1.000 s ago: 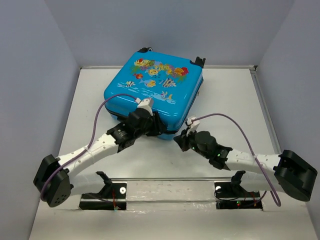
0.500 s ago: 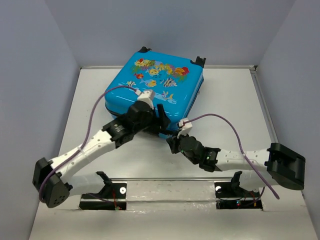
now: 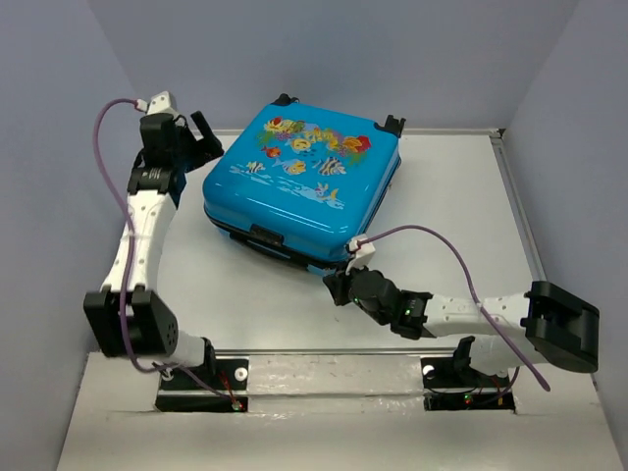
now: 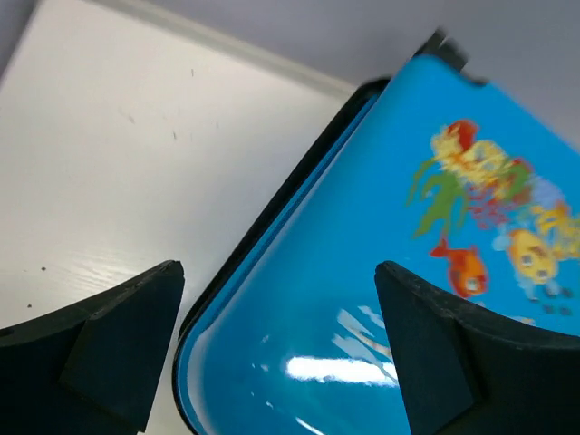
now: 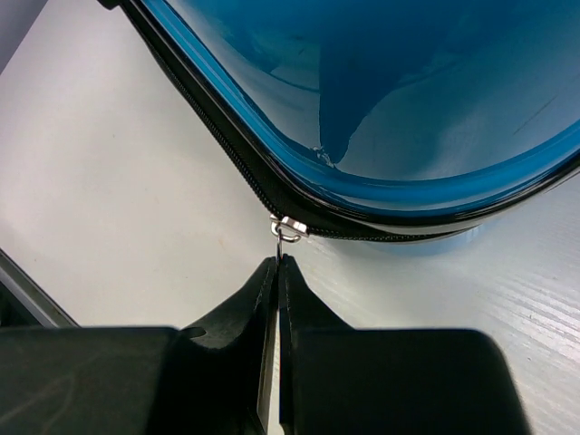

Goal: Pack the luggage

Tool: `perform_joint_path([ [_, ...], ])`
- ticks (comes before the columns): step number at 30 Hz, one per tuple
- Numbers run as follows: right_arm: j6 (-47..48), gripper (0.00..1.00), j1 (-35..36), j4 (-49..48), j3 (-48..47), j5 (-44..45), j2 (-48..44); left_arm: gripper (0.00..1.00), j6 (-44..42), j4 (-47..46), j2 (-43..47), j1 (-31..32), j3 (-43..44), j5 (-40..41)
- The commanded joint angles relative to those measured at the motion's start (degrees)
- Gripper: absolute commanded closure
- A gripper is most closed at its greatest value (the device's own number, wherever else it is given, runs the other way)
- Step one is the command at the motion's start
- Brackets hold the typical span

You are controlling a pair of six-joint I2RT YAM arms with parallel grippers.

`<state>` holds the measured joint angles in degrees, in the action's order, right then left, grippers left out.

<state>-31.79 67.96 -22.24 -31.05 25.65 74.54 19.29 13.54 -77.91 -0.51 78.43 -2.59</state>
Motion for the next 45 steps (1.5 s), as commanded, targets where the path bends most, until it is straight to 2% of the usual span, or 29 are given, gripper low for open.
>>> perform_joint_path([
  [1,-0.47,0.93,2.7,1.4,-2.09,-5.61,-1.86,0.01,-5.58,5.18,-9.27,-0.98,4.35,-12.76],
  [4,-0.2,0.93,2.7,2.2,-2.61,-5.52,-1.51,0.02,-4.44,1.86,-12.35,-0.89,1.39,-20.14],
  [10,3.04,0.93,2.7,3.78,-9.54,-6.31,4.19,0.15,0.12,-7.44,-13.41,5.51,-12.56,-22.8],
  [12,4.28,0.93,2.7,4.48,-15.42,-7.19,8.92,0.18,1.18,-8.35,-13.85,7.1,-14.44,-24.74],
  [16,6.83,0.93,2.7,7.2,-27.64,-7.8,18.51,0.19,2.24,-8.71,-12.27,11.14,-16.81,-25.18],
  [17,7.79,0.93,2.7,7.73,-33.23,-8.42,20.36,0.19,2.33,-8.79,-10.96,11.15,-17.69,-25.44],
  [18,8.41,0.93,2.7,8.26,-33.29,-9.21,22.12,0.19,2.25,-8.97,-10.34,11.06,-18.57,-25.62],
  [20,10.33,0.93,2.7,9.84,-41.96,-13.41,27.57,0.19,1.46,-8.88,-9.02,10.89,-20.95,-25.8],
  [22,11.83,0.93,2.7,13.16,-52.03,-20.09,31.52,0.19,1.19,-8.79,-8.32,10.71,-22.44,-26.24],
  [26,13.86,0.93,2.7,13.36,-63.92,-29.49,41.97,0.18,0.84,-8.71,-7.44,10.19,-23.32,-26.59],
  [28,14.21,0.93,2.7,13.19,-65.71,-30.66,43.23,0.18,-0.3,-7.92,-7.26,8.44,-23.85,-27.55],
  [31,13.43,0.91,2.7,13.1,-62.4,-33.19,41.05,0.18,-0.39,-8.53,-6.47,5.96,-24.64,-28.17],
  [34,8.96,0.42,2.7,13.36,-50.64,-32.51,30.61,0.19,-0.13,-8.88,-6.2,5.96,-24.56,-27.74],
  [35,8.33,0.18,2.7,14.32,-47.3,-31.81,27.27,0.19,-0.13,-8.88,-5.59,5.96,-24.56,-27.3],
  [36,7.89,0.11,2.7,15.46,-41.78,-30.76,23.67,0.19,-0.13,-8.88,-5.41,5.96,-24.47,-27.03],
  [38,6.92,0.02,2.7,21.51,-37.79,-26.98,13.29,0.19,0.05,-8.97,-4.8,5.96,-24.56,-26.41],
  [40,5.7,0.0,1.66,27.83,-32.97,-21.12,3.57,0.18,0.14,-9.06,-4.45,6.05,-25.08,-25.72],
  [43,1.39,0.0,-7.9,31.02,-26.98,-19.07,-6.13,0.19,0.22,-8.8,-3.66,6.66,-25.26,-23.44],
  [44,-1.06,0.0,-11.59,32.25,-23.13,-17.75,-12.25,0.18,0.22,-8.53,-3.22,7.54,-25.0,-22.9],
  [45,-1.78,0.0,-18.93,32.52,-21.44,-17.22,-15.27,0.18,0.05,-8.27,-2.95,7.98,-25.08,-22.12],
])
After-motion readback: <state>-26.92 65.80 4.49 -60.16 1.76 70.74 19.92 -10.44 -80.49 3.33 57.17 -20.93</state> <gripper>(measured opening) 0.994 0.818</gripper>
